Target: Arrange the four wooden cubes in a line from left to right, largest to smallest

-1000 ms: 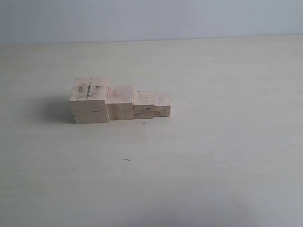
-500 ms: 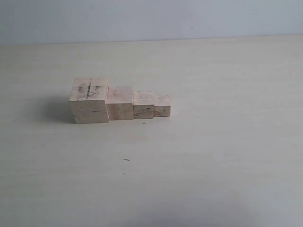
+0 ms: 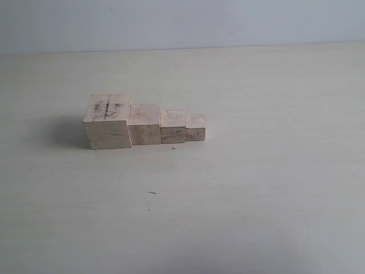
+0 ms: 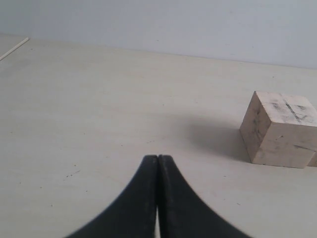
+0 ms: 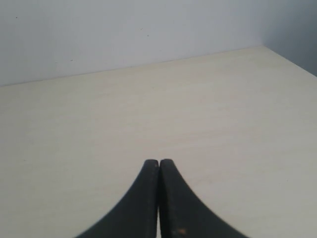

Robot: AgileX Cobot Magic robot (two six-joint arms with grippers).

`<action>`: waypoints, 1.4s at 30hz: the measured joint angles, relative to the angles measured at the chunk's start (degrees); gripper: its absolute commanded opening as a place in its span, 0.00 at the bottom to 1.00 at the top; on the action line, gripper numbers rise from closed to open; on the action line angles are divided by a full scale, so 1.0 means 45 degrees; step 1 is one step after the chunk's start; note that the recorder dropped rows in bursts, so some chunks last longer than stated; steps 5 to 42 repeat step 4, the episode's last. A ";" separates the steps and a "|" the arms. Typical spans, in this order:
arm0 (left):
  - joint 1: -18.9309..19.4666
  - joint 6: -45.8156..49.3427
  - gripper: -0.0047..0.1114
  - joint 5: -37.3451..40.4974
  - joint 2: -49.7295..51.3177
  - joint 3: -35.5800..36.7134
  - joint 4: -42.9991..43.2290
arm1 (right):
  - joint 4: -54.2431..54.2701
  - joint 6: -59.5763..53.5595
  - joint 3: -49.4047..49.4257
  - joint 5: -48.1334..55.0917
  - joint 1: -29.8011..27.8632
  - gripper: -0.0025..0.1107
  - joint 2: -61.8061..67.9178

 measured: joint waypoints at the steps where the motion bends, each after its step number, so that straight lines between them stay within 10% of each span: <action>1: 0.0000 0.0000 0.04 0.0000 0.0000 0.0000 0.0000 | 0.0000 0.0000 0.0000 0.0000 0.0000 0.02 0.0000; 42: 0.0000 0.0000 0.04 0.0000 0.0000 0.0000 0.0000 | 0.0000 0.0000 0.0000 0.0000 0.0000 0.02 0.0000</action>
